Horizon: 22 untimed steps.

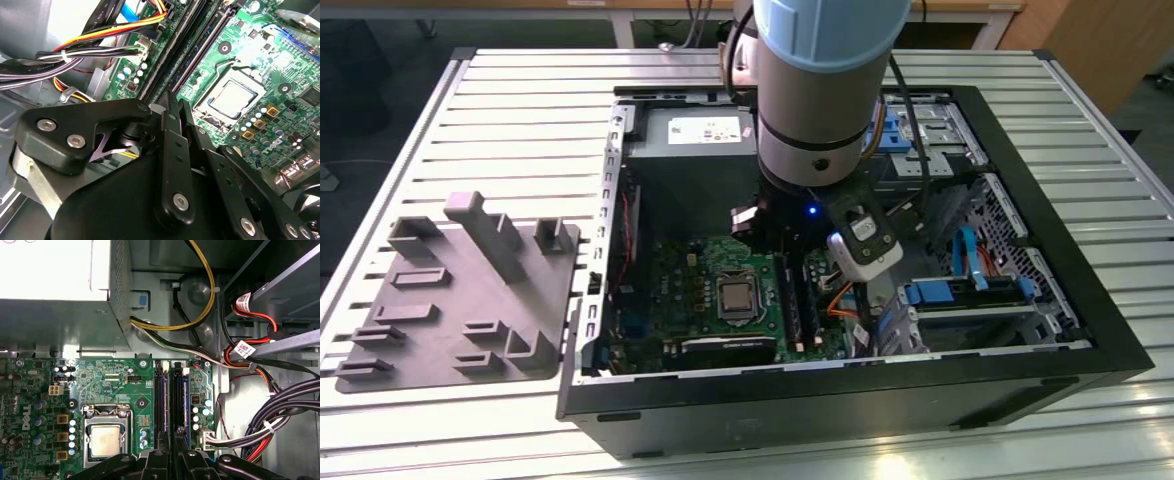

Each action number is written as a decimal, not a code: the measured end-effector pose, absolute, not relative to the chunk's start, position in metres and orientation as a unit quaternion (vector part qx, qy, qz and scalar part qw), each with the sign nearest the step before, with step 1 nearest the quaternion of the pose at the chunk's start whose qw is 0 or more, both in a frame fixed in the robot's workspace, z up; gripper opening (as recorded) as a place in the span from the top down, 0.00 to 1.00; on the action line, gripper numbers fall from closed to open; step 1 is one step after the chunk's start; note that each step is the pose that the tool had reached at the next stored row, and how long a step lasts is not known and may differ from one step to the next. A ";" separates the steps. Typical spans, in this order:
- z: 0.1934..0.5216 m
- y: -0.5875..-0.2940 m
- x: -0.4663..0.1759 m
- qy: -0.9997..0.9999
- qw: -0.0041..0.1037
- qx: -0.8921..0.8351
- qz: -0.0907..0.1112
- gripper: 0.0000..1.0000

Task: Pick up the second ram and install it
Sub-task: 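Insert the second ram into the second slot, then press down the second ram until it locks into place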

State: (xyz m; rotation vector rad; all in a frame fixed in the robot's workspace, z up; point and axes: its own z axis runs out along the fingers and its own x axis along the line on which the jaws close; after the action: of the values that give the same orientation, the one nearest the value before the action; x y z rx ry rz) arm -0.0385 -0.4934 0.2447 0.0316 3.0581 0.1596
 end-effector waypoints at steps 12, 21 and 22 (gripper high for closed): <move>0.245 -0.493 -0.039 0.998 0.040 0.010 0.052 0.89; 0.246 -0.493 -0.038 0.998 0.040 0.010 0.052 0.89; 0.245 -0.493 -0.039 0.998 0.040 0.010 0.052 0.89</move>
State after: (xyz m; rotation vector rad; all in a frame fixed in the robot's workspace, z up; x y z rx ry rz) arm -0.0385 -0.4927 0.2454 0.0316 3.0581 0.1595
